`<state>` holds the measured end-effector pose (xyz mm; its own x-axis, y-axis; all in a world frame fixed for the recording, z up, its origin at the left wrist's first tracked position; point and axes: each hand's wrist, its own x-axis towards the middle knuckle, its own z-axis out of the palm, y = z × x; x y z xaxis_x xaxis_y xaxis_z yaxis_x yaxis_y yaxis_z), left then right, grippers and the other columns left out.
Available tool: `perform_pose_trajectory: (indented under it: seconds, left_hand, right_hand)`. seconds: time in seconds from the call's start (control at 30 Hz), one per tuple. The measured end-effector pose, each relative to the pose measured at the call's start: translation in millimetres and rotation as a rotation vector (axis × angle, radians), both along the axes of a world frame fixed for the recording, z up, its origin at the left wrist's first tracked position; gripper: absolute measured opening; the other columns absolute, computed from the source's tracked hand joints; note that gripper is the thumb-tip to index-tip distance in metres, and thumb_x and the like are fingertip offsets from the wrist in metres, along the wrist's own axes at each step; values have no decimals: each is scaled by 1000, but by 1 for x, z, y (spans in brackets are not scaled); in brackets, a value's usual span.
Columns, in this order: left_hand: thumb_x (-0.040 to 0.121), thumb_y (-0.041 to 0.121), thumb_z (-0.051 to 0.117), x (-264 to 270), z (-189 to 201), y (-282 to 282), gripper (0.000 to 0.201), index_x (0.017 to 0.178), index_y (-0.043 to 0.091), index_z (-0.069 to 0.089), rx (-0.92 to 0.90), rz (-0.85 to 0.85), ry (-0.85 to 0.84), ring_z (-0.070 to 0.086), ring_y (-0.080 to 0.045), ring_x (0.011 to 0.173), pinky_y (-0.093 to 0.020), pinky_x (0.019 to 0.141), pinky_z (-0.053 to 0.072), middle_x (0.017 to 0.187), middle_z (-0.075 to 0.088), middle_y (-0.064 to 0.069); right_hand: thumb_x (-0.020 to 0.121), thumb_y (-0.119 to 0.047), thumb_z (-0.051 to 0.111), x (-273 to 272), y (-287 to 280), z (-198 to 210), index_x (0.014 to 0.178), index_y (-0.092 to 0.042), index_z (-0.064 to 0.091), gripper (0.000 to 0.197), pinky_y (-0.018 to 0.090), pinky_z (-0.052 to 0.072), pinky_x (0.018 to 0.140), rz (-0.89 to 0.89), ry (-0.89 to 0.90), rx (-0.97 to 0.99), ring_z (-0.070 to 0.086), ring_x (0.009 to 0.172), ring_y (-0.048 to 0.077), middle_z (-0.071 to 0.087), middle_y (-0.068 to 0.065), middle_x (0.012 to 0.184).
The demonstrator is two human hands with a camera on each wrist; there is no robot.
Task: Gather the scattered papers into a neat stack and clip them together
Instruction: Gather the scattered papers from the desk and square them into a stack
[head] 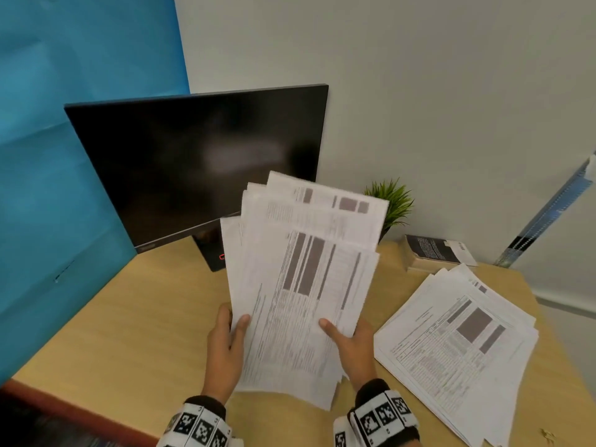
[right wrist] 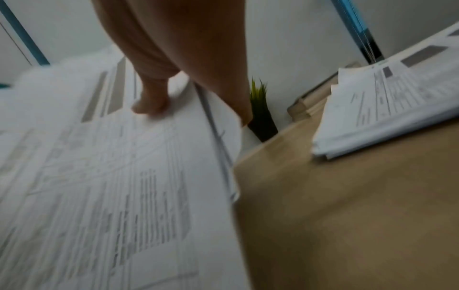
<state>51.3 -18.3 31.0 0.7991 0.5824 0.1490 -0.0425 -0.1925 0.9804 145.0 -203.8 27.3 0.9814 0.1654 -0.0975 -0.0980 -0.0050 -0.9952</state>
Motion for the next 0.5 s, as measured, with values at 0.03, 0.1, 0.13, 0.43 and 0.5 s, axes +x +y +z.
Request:
perform_pose_trajectory:
  seconds: [0.03,0.1,0.13,0.43,0.5]
  left_hand:
    - [94,13,48,1,11,1,12,101,22,50,21,-26,-56,63,3,92,-11,75,52,99,66,19]
    - [93,21,52,4,32,4,20,109,28,46,37,-65,-143,62,2,99,-13,76,52,106,63,20]
    - [92,24,53,6,41,5,25,113,33,44,45,-79,-171,61,3,101,-14,77,53,109,62,21]
    - [90,39,43,30,79,-7,22,106,50,34,158,-25,-339,62,2,96,-14,69,55,108,56,14]
    - [88,36,56,28,75,-8,36,114,41,31,159,-51,-322,56,10,103,-8,74,51,112,50,19]
  right_hand:
    - [74,-8,75,0,-4,16,110,-16,66,38,21,58,75,7,-50,55,70,93,9,73,-5,101]
    - [73,-7,75,4,-11,38,104,-23,66,36,18,57,71,0,-142,128,70,89,3,74,-12,94]
    - [73,-6,75,7,-12,47,101,-27,65,36,17,57,71,-6,-167,148,70,89,1,74,-14,92]
    - [85,-5,62,4,-1,101,104,-22,64,27,15,55,73,29,-352,273,69,94,3,76,-14,92]
    - [83,-6,65,3,-3,97,119,-19,55,40,15,55,76,58,-393,222,66,102,4,72,-9,104]
